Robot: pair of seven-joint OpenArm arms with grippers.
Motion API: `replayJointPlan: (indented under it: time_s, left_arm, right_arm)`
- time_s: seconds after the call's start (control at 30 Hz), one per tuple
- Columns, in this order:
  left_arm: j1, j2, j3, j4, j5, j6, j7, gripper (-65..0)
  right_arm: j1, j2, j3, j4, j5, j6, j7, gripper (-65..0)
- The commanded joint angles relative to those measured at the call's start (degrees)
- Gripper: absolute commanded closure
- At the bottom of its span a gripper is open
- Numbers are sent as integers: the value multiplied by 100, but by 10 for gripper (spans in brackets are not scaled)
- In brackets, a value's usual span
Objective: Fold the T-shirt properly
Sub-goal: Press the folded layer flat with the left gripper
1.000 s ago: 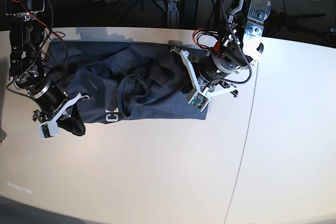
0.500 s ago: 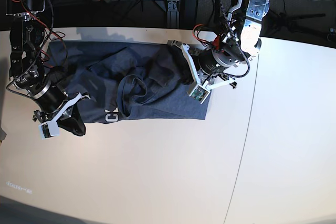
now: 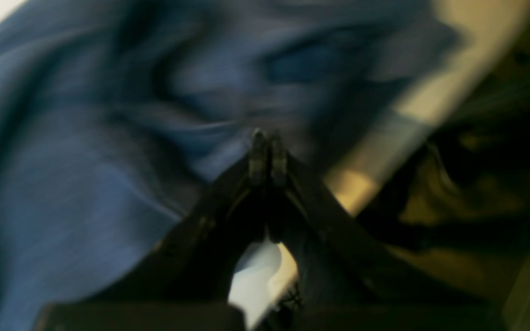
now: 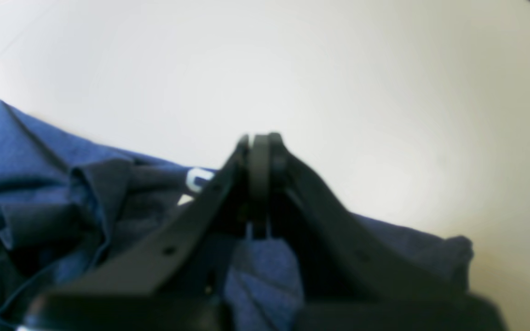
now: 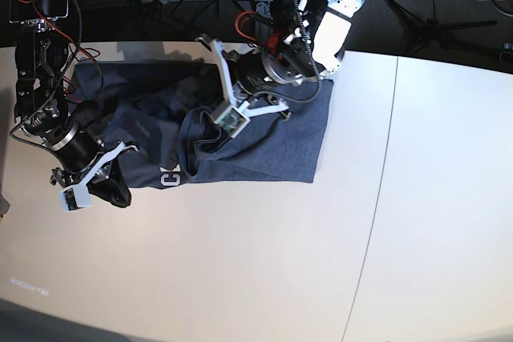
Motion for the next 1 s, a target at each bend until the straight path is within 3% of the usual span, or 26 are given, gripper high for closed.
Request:
replayJointPlan:
  time_s: [0.0, 0.1, 0.23, 0.63, 0.87, 0.97]
  left_arm:
    - [-46, 44, 181, 90, 227, -232, -107, 0]
    - [-55, 26, 479, 90, 658, -245, -254, 0]
    - [-192, 13, 468, 94, 662, -258, -201, 0]
    - [-796, -140, -227, 748, 640, -295, -216, 0]
    - [-1113, -271, -1226, -223, 162, -304, -444, 0]
    - [-1067, -271, -1403, -450, -358, -555, -435, 0]
  right_arm:
    - [96, 81, 57, 90, 68, 442, 155, 0]
    - [92, 83, 57, 90, 61, 442, 153, 0]
    - [98, 81, 57, 90, 68, 442, 155, 0]
    - [160, 81, 57, 90, 59, 442, 151, 0]
    - [179, 81, 57, 90, 66, 442, 111, 0]
    - [173, 76, 57, 90, 61, 442, 107, 0]
